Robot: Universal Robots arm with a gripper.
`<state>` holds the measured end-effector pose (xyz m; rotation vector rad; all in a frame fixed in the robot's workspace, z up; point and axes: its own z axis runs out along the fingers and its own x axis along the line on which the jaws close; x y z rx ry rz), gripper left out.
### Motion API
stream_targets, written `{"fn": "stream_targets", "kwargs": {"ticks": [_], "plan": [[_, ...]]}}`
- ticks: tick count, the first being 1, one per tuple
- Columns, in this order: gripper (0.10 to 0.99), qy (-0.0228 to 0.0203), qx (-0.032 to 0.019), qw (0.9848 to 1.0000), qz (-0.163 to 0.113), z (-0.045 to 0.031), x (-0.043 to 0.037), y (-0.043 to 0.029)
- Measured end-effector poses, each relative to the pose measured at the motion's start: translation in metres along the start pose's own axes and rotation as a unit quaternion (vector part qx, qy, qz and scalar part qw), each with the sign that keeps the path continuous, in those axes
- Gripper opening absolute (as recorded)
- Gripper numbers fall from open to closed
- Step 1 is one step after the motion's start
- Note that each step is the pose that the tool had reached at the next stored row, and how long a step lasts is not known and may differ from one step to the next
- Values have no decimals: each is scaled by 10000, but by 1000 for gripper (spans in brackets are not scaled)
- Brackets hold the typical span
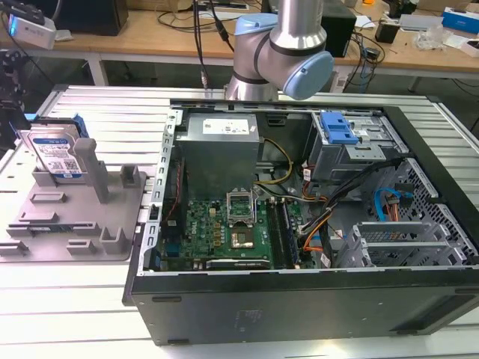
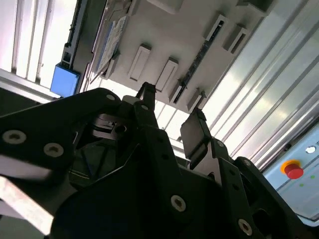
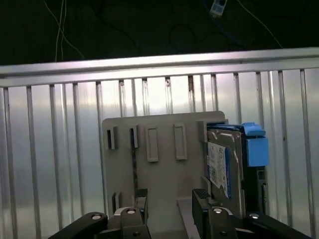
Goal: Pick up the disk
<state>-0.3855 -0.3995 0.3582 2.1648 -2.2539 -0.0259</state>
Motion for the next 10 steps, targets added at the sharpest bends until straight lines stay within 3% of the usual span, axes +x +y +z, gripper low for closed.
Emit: {"fn": "stream_targets", "kwargs": {"ticks": [4,10], "plan": [[482,7,25,9998,-222,8,0,-1],[482,14,26,9997,-229,8,-2,-1]]}}
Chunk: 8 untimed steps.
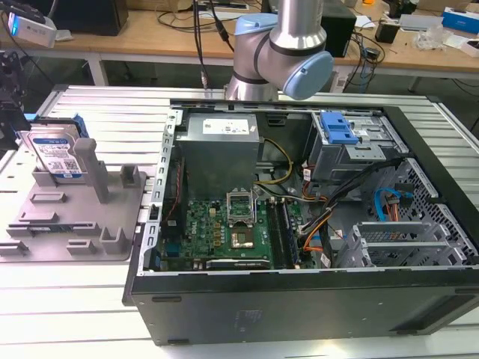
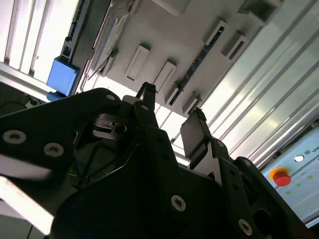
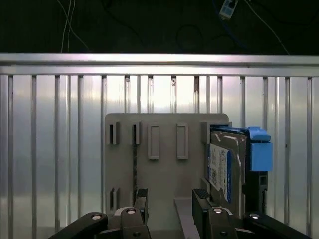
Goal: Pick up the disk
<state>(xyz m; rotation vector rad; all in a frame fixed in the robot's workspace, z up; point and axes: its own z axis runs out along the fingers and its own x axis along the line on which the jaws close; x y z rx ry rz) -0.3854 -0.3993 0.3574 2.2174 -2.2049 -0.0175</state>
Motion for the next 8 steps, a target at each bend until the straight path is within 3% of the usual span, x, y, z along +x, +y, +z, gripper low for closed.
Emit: {"fn": "stream_targets", "kwargs": {"ticks": [4,8], "plan": [[482,-1,0,10000,9,6,-97,34],[482,0,-1,10000,44,13,-138,79]]}}
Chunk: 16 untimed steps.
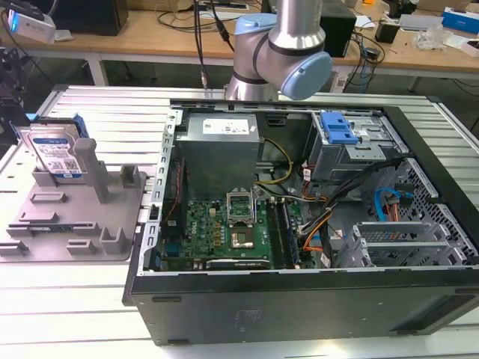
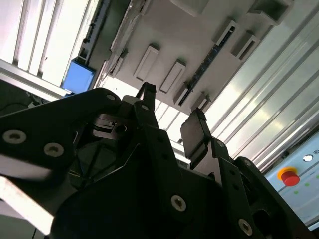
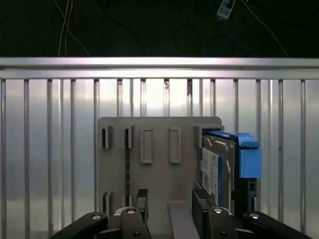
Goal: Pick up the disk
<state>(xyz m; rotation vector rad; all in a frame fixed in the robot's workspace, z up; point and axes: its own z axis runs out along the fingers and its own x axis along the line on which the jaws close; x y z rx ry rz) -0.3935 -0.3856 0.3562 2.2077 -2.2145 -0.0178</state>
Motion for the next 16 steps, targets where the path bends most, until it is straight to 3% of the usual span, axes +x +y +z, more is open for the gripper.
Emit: {"fn": "stream_targets", "kwargs": {"ticks": [8,13,15,16], "plan": [[482,-1,1,10000,30,15,-138,102],[482,-1,0,10000,31,27,-366,125],[482,-1,1,10000,31,37,-520,135],[482,-1,1,10000,31,43,-554,149]]}}
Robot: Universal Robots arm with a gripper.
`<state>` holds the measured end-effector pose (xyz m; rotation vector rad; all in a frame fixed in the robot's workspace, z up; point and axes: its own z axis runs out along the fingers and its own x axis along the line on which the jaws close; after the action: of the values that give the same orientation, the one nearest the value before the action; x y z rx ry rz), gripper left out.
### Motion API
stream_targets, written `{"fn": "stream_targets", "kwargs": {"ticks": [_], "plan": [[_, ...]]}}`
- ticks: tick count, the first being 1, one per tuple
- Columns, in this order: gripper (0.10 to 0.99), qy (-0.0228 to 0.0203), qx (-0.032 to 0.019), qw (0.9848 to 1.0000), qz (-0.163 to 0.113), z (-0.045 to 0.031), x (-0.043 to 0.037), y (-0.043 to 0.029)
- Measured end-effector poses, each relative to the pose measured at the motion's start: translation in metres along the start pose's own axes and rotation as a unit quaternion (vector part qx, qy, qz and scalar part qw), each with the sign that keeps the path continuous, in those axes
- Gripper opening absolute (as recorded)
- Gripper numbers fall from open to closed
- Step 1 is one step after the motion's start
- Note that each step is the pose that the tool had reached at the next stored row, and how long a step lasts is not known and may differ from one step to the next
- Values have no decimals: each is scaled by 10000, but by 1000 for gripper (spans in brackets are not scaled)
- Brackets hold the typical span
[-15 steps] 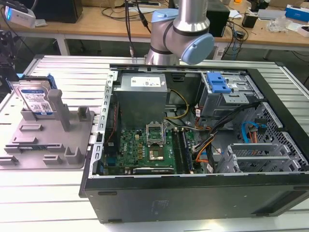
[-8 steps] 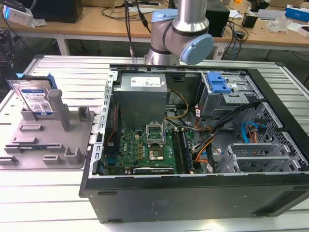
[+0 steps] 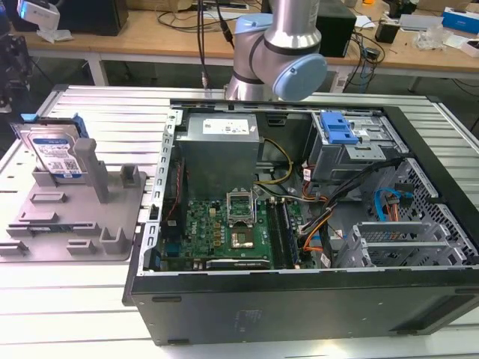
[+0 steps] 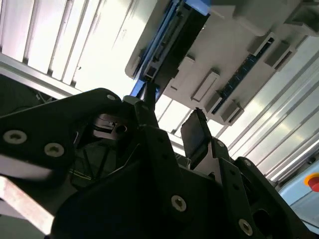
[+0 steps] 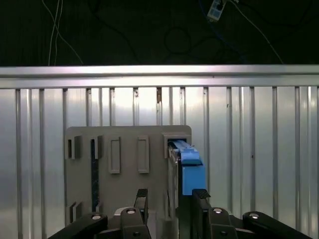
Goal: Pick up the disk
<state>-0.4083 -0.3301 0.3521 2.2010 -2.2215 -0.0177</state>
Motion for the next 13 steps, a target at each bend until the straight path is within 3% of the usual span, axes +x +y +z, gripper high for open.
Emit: {"fn": "stream_targets", "kwargs": {"ticks": [3,13], "plan": [[482,0,0,10000,0,24,-60,58],[482,1,0,10000,0,62,-63,57]]}}
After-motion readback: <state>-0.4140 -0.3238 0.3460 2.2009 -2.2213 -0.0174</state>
